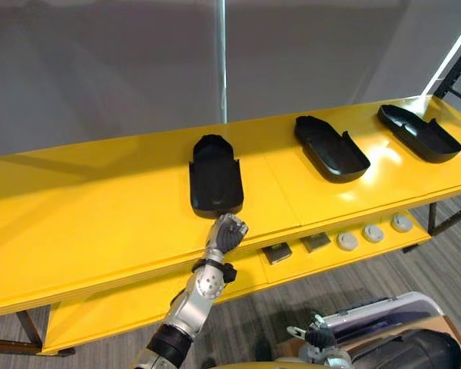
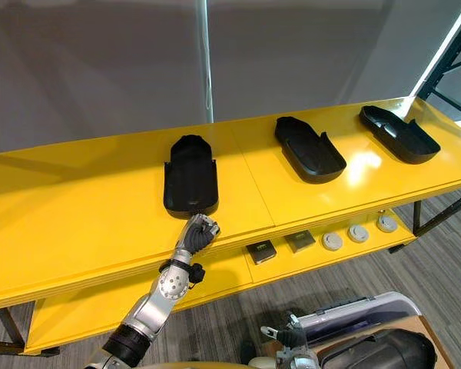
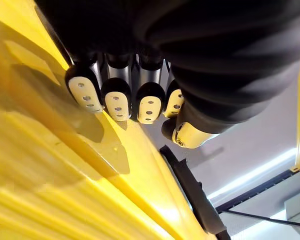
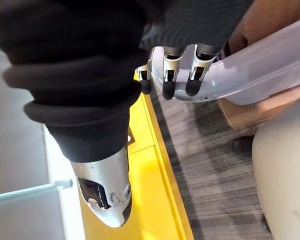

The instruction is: Walk over and take plastic housings, then place them on the shelf

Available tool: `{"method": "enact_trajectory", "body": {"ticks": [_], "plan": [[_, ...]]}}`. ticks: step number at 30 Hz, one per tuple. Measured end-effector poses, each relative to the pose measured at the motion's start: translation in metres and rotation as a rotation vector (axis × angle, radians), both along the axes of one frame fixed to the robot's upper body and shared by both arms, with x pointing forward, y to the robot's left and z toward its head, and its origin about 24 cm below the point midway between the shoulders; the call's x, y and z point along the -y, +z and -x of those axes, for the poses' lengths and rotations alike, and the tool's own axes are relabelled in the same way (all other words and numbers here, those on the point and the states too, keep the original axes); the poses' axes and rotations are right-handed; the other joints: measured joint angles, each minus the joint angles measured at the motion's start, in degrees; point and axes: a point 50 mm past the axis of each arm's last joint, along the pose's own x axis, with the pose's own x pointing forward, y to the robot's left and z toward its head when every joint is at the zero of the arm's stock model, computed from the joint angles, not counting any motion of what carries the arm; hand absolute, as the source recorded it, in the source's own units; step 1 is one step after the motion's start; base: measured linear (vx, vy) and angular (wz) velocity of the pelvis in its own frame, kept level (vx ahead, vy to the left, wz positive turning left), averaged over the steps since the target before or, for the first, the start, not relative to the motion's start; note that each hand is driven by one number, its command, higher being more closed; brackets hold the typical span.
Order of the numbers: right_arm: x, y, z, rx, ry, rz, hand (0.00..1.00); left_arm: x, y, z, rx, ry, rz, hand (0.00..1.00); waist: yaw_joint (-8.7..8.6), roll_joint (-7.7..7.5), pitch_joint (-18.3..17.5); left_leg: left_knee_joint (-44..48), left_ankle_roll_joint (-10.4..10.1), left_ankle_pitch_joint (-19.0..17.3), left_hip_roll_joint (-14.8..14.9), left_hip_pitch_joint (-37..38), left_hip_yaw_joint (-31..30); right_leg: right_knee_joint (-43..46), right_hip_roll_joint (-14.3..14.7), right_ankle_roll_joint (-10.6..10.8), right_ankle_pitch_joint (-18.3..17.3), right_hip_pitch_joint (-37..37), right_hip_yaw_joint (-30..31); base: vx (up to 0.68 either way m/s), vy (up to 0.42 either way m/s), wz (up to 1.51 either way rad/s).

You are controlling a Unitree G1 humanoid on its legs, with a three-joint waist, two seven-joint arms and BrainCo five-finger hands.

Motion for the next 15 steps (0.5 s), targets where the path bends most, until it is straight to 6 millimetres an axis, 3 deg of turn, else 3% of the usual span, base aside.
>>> {"method": "enact_trajectory", "body": {"ticks": [15], "plan": [[0.001,0.0,0.0,-0.006,-0.013,-0.001,0.0,-0.009,0.007,-0.022,0.011,0.091,-0.001,1.0,-0.45,-0.12,0.09,-0.05,-0.09,-0.08,0.32,-0.52,0.43,0.0,0.48,0.12,0.05,-0.89,0.88,-0.01,-0.001,-0.03]]}}
